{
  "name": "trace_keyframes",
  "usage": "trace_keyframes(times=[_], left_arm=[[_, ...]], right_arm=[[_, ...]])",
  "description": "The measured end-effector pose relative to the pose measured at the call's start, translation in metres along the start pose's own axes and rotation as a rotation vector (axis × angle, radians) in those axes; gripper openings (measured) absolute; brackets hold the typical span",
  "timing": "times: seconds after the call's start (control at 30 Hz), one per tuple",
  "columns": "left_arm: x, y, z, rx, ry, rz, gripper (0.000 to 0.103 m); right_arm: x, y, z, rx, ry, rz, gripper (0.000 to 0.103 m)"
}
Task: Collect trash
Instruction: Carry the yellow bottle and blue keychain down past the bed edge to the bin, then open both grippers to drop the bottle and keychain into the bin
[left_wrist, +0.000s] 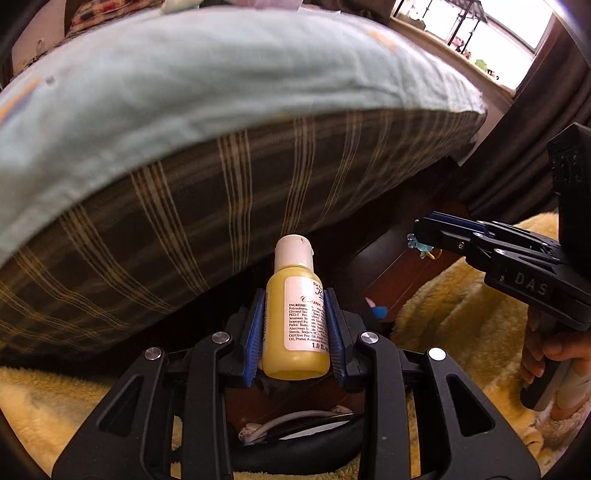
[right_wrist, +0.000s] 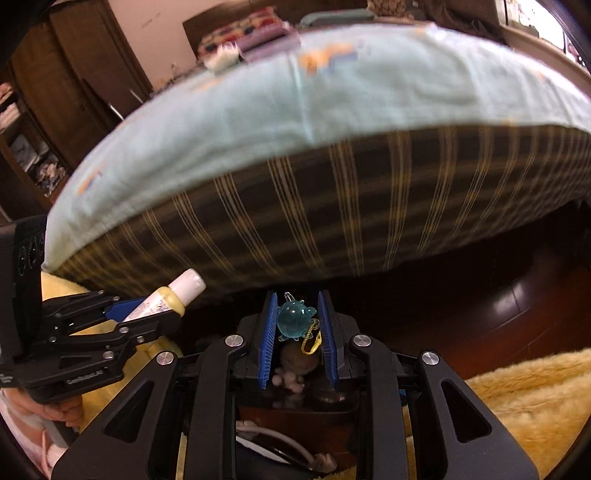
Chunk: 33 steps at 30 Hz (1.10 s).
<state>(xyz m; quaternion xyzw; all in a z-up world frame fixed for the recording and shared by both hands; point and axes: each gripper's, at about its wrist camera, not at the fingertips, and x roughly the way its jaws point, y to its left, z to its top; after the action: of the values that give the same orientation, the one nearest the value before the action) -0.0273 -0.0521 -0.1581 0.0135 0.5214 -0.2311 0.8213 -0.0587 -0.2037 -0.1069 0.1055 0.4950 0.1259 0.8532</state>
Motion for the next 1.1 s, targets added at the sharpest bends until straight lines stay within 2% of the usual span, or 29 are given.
trace_keyframes(times=[0.27, 0.5, 0.8, 0.87, 0.93, 0.97, 1.0, 1.1], left_arm=[[0.051, 0.014, -0.016, -0.035, 0.090, -0.019, 0.029], [0.063, 0.017, -0.018, -0.038, 0.096, -0.018, 0.029], [0.066, 0.019, -0.025, -0.046, 0.106, -0.016, 0.029], [0.066, 0.018, -0.025, -0.042, 0.103, -0.019, 0.034], [0.066, 0.019, -0.024, -0.040, 0.097, -0.016, 0.039], [0.065, 0.019, -0.023, -0.039, 0.095, -0.015, 0.041], [0.064, 0.019, -0.023, -0.040, 0.093, -0.013, 0.042], [0.061, 0.021, -0.021, -0.042, 0.086, -0.006, 0.045]], right_arm=[[0.045, -0.001, -0.010, 0.020, 0.066, 0.040, 0.024], [0.063, 0.008, -0.012, -0.028, 0.076, 0.020, 0.024], [0.072, 0.006, -0.012, -0.008, 0.089, 0.018, 0.026], [0.072, 0.003, -0.009, -0.002, 0.093, 0.010, 0.026], [0.074, -0.002, -0.008, 0.012, 0.088, 0.003, 0.041], [0.075, -0.004, -0.007, 0.017, 0.081, -0.001, 0.055], [0.074, -0.005, -0.007, 0.021, 0.074, -0.004, 0.060], [0.072, -0.011, -0.005, 0.035, 0.063, -0.008, 0.064]])
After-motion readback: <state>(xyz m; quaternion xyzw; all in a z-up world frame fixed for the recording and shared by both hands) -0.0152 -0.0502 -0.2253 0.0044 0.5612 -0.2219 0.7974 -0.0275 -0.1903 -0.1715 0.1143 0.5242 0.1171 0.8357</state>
